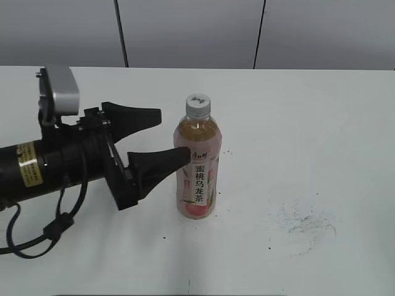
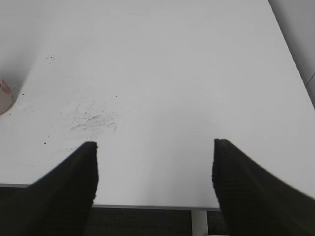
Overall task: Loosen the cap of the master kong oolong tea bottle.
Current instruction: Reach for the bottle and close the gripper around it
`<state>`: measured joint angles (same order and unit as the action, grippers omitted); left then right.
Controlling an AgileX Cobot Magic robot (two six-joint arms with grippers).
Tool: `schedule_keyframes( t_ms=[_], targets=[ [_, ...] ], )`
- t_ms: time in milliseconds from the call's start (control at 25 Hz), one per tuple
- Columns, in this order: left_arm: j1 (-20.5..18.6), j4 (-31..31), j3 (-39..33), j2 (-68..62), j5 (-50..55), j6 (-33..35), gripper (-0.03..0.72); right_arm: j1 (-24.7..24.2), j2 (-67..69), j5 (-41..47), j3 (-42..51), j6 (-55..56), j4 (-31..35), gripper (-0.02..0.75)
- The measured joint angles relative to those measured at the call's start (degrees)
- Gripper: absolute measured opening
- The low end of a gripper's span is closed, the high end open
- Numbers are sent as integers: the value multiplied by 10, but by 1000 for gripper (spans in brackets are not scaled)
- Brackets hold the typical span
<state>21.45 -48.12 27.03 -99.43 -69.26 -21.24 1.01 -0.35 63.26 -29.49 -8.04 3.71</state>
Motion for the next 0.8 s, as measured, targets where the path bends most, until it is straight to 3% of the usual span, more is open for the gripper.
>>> schedule_keyframes(
  t_ms=[440, 800],
  targets=[
    [64, 29, 92, -91, 0, -11, 596, 0, 0, 0, 0, 0, 0, 544],
    [76, 36, 136, -118, 0, -12, 592, 0, 0, 0, 0, 0, 0, 544]
  ],
)
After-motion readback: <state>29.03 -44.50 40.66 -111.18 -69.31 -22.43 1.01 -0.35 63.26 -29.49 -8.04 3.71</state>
